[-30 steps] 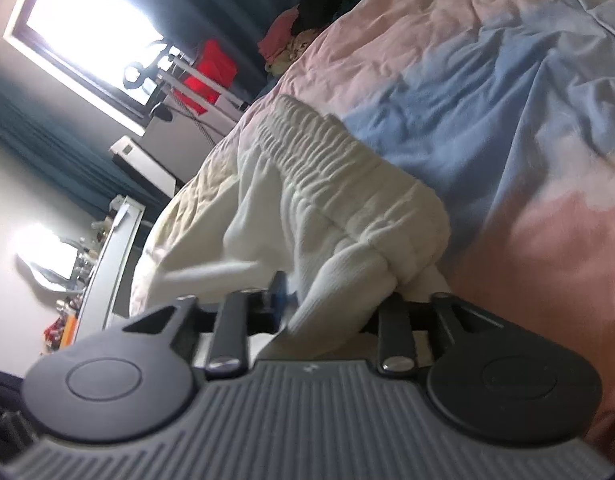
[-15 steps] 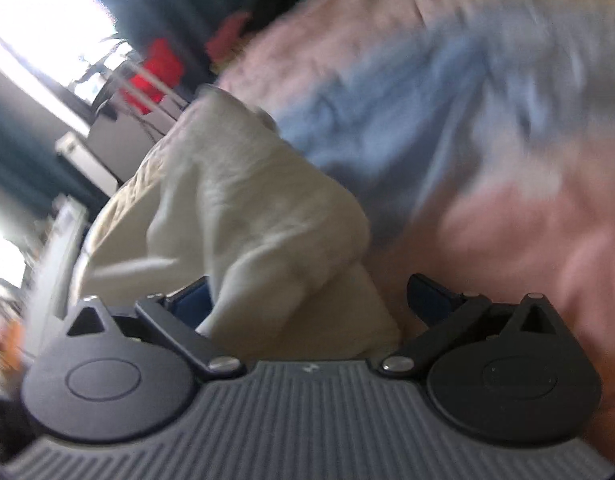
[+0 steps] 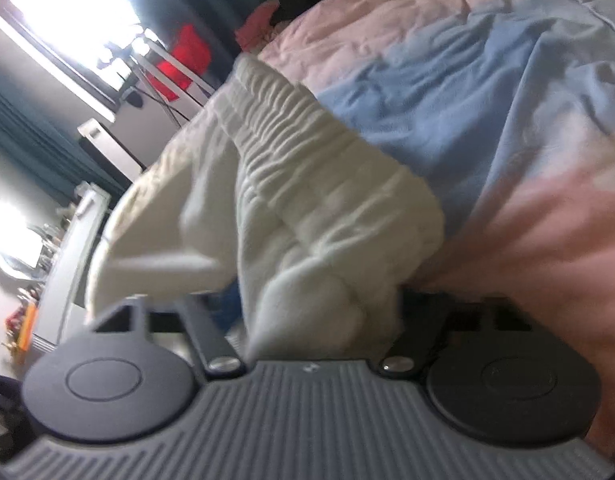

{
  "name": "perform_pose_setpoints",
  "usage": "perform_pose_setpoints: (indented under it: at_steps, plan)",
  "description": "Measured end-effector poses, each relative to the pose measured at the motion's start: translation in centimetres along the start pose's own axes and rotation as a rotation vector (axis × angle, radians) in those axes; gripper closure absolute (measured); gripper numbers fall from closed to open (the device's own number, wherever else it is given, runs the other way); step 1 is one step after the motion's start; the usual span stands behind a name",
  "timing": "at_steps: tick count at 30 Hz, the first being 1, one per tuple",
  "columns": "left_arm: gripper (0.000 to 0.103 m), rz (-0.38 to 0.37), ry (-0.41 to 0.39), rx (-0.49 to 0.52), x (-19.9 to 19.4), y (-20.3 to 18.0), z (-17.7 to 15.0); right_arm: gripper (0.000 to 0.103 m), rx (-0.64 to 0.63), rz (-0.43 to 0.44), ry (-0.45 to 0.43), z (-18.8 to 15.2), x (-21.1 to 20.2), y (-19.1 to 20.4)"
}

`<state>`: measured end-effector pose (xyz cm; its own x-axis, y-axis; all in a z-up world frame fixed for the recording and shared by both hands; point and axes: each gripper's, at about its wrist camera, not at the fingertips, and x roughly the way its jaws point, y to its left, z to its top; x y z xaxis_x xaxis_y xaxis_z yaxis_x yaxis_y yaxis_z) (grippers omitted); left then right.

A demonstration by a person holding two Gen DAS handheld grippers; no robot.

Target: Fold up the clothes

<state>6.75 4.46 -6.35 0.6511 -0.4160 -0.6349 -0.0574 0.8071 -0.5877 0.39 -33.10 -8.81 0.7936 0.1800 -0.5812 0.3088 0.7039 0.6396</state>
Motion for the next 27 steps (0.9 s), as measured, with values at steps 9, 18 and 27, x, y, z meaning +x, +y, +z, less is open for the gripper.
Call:
perform_pose_setpoints:
  at_steps: [9, 18, 27]
  plan:
    - [0.071, -0.225, 0.017, -0.170, -2.4, -2.4, 1.5, 0.072, 0.007, 0.129, -0.086, 4.9, -6.1, 2.6]
    - [0.072, -0.369, 0.100, -0.058, 4.8, -20.4, 5.0, 0.073, 0.092, 0.077, -0.266, 18.9, -12.2, -1.3]
    - [0.072, -0.400, 0.223, 0.052, 21.2, -37.0, 5.2, 0.072, 0.220, -0.078, -0.415, 30.9, -11.2, -10.0]
